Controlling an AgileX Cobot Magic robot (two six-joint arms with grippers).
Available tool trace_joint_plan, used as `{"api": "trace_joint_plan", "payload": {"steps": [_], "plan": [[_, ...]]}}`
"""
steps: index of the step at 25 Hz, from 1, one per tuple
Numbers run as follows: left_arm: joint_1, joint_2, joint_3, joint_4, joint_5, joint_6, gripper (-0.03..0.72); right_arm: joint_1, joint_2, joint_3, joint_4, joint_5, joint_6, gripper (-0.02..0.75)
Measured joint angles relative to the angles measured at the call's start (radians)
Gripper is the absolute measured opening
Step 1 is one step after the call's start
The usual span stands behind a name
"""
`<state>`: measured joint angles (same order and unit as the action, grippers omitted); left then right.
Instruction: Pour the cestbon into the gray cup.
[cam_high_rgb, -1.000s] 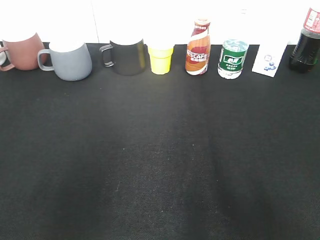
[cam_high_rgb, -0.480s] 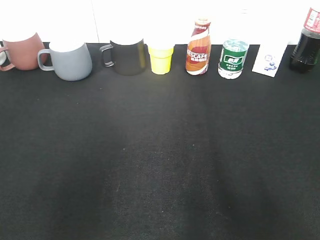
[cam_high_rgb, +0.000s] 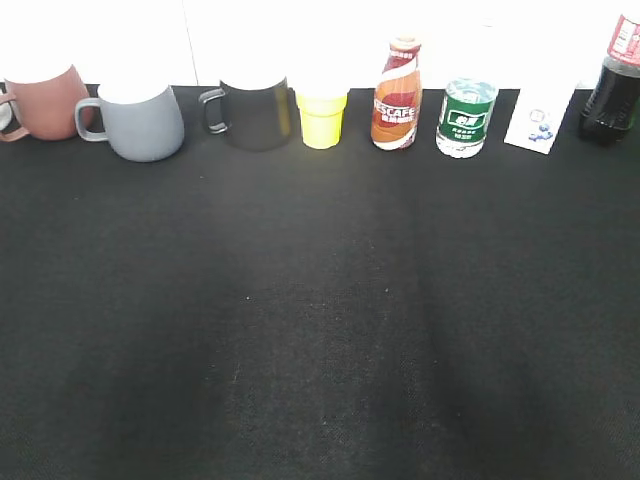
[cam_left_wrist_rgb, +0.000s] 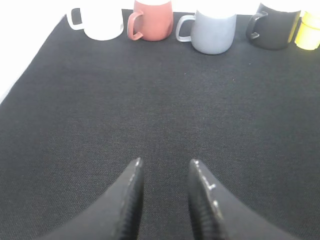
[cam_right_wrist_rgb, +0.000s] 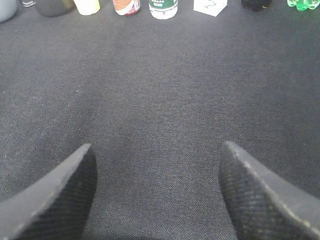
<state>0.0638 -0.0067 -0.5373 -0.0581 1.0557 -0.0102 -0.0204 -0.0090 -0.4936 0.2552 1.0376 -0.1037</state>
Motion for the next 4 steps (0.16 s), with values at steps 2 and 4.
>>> {"api": "trace_joint_plan", "payload": {"steps": [2, 4], "plan": [[0.0, 0.0, 0.0, 0.0, 0.0, 0.0, 0.239, 0.0, 0.0, 0.0, 0.0, 0.0, 0.0, 0.568], [0.0, 0.0, 0.0, 0.0, 0.0, 0.0, 0.239, 0.0, 0.0, 0.0, 0.0, 0.0, 0.0, 0.568]]}}
